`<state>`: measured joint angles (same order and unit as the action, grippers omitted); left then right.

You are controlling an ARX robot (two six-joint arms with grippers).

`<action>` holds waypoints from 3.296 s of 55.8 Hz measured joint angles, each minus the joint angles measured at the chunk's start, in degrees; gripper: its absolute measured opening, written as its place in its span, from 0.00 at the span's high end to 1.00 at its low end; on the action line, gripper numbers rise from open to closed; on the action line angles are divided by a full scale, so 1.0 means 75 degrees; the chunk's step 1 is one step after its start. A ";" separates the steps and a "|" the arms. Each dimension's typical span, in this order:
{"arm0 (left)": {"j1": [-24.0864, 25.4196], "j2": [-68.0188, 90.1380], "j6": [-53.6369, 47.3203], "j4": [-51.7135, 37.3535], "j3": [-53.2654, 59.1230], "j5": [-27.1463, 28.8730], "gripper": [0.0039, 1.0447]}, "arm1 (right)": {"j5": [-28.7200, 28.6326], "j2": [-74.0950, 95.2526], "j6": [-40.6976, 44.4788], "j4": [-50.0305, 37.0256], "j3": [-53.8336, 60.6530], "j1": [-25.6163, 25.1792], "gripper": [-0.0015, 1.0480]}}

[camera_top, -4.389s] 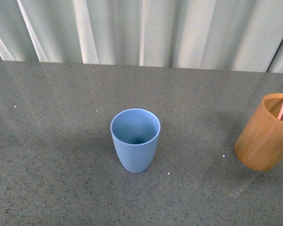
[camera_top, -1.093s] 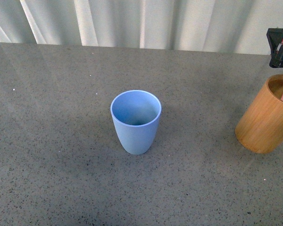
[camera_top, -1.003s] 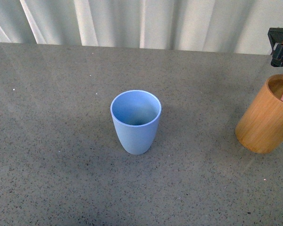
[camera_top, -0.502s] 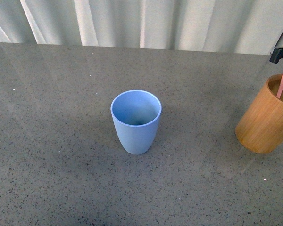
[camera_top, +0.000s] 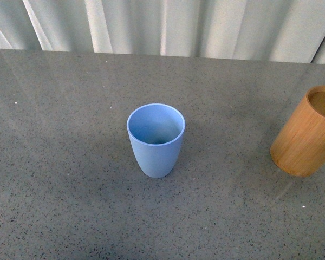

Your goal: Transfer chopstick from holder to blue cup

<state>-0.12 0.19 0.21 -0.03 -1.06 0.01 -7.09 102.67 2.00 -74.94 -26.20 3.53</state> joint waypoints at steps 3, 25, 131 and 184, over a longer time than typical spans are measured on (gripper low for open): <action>0.0000 0.0000 0.0000 0.0000 0.0000 0.0000 0.06 | 0.0026 -0.0163 0.0175 -0.0195 0.0102 0.0143 0.97; 0.0000 0.0000 0.0000 0.0000 0.0000 0.0000 0.06 | 0.1239 -0.2256 0.0201 0.0813 -0.0991 0.1512 0.97; 0.0000 0.0000 0.0000 0.0000 0.0000 0.0000 0.06 | 0.1483 0.0921 -0.0822 0.0268 -0.1326 0.4179 0.43; 0.0000 -0.0003 0.0000 0.0000 0.0000 -0.0003 0.06 | 0.1918 -0.6446 -0.0347 0.4398 0.1909 0.0493 0.72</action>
<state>-0.12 0.16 0.21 -0.03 -1.06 -0.01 7.29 54.33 -0.60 -41.95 -11.88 7.22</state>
